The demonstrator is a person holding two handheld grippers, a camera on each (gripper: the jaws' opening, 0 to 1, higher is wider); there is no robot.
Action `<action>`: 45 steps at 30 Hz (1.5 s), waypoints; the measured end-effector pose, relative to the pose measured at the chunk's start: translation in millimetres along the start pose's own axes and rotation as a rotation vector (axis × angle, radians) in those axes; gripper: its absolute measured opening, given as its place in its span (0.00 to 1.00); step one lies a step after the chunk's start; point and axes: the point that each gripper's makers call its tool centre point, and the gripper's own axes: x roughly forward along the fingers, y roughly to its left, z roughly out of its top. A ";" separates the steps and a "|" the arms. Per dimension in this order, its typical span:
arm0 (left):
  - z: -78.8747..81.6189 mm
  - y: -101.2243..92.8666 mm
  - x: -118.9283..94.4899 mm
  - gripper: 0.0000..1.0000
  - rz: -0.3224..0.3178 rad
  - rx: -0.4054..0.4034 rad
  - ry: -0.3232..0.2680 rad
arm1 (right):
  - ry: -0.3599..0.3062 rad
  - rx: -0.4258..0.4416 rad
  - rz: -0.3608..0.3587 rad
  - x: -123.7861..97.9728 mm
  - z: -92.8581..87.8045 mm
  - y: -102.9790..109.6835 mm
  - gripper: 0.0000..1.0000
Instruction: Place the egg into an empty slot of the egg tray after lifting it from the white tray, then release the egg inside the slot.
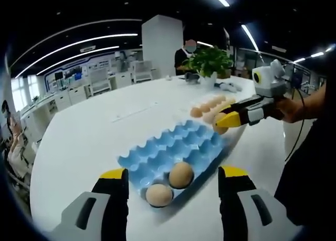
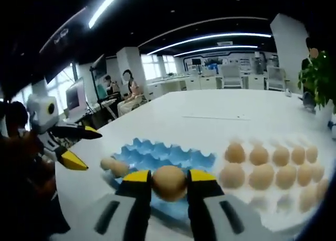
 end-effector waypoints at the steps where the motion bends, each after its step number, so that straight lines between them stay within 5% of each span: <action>1: 0.0 0.3 -0.5 0.69 0.001 0.000 0.000 | 0.025 -0.016 -0.015 5.7 -7.1 -5.3 0.26; 7: 0.1 2.4 -2.6 0.69 0.011 -0.003 0.003 | 0.031 -0.023 0.005 13.2 -11.1 -6.6 0.26; 13: 1.6 4.7 -4.2 0.69 0.020 -0.012 -0.002 | -0.004 0.092 0.005 4.1 -1.8 -9.9 0.26; 17: 2.2 2.2 -1.4 0.69 0.011 -0.008 -0.003 | -0.068 0.123 0.109 -6.1 31.8 29.0 0.26; 23: 1.7 0.3 -1.4 0.69 0.001 -0.005 -0.003 | -0.066 0.098 0.239 -3.6 39.0 79.1 0.26; 25: 1.9 -0.4 -0.4 0.69 -0.003 -0.002 -0.004 | -0.053 0.088 0.337 -3.7 40.3 116.4 0.26; 31: 3.3 0.2 -0.4 0.69 -0.004 0.002 -0.007 | -0.044 0.050 0.477 -0.9 45.0 173.2 0.26; 45: -1.9 0.2 -0.9 0.68 0.000 -0.013 0.000 | -0.028 -0.029 0.630 5.9 41.5 242.3 0.26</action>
